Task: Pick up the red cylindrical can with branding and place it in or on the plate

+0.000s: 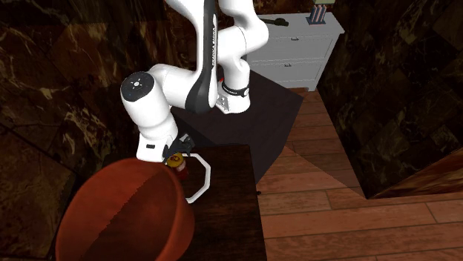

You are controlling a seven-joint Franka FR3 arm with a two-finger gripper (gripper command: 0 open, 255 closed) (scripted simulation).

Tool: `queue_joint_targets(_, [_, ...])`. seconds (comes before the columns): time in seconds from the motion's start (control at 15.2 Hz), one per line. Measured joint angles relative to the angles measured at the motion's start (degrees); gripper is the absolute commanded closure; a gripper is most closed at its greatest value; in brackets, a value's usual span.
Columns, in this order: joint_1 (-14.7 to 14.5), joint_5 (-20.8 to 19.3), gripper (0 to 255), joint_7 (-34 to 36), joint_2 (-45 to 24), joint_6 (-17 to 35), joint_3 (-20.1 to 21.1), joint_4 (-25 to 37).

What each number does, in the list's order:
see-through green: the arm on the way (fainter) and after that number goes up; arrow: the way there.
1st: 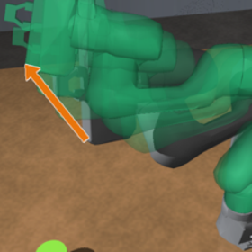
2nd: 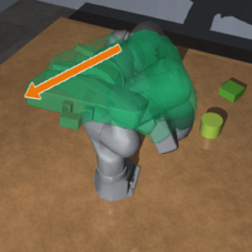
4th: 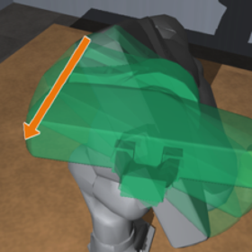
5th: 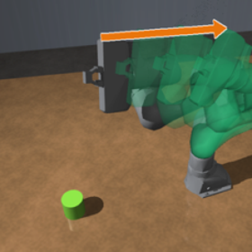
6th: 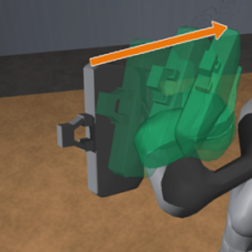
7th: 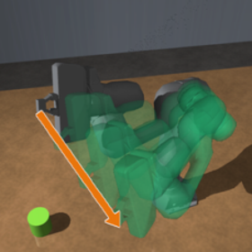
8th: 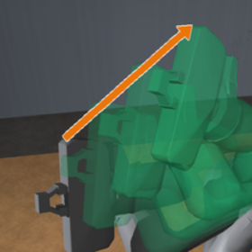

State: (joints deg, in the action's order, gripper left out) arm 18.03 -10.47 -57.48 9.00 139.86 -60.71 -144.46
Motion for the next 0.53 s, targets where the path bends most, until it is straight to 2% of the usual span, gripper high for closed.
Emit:
queue_joint_targets(0.13, [1.2,-2.2,0,1.7,2.5,-2.7,1.4,0.9])
queue_joint_targets(0.26, [3.7,-5.9,0,4.6,6.9,-7.0,4.2,1.6])
queue_joint_targets(0.53, [4.5,-6.9,0,5.4,8.4,-9.3,5.4,2.7])
